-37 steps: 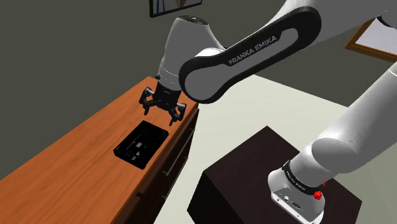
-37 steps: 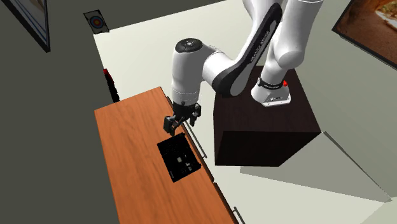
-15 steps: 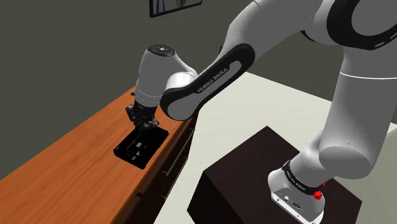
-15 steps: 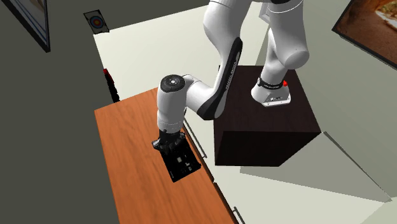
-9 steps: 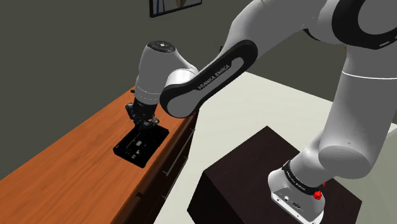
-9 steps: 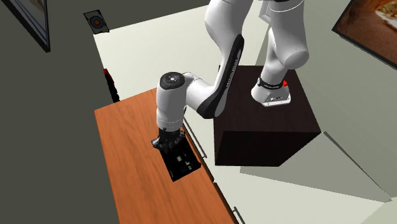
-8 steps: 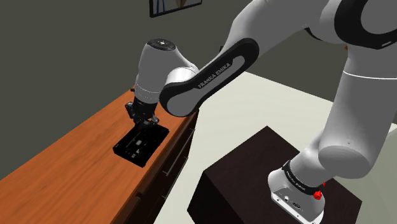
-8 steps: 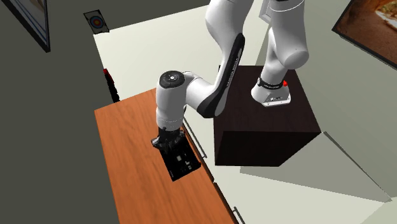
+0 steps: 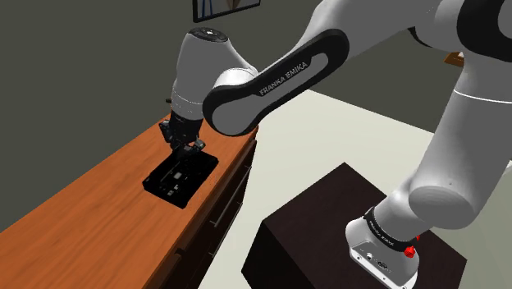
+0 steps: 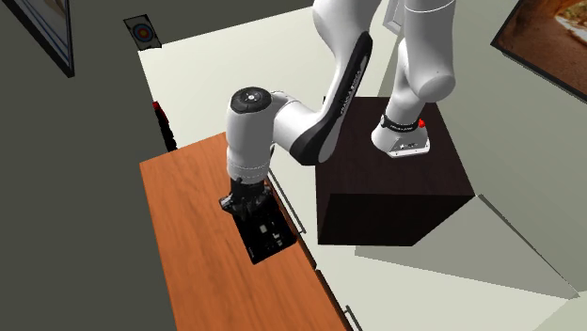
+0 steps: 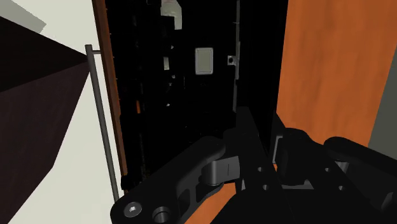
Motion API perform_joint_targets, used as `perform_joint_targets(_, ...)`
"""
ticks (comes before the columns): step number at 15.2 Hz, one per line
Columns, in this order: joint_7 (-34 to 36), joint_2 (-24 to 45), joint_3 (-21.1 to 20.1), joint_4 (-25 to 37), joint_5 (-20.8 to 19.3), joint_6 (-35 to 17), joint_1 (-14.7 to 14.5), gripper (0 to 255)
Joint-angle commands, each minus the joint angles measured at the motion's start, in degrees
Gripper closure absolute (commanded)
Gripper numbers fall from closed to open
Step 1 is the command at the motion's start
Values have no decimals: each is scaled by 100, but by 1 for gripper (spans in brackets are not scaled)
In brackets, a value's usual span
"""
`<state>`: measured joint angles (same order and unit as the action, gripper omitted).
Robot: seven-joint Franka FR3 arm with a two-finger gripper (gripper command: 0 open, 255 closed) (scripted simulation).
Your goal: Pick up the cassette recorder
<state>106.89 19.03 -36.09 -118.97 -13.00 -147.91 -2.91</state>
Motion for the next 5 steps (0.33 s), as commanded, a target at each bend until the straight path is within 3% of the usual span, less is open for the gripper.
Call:
perform_joint_targets(1,-71,-126,-80,22,122,125,61,255)
perform_joint_targets(5,-144,-239,-147,62,238,260,116,255)
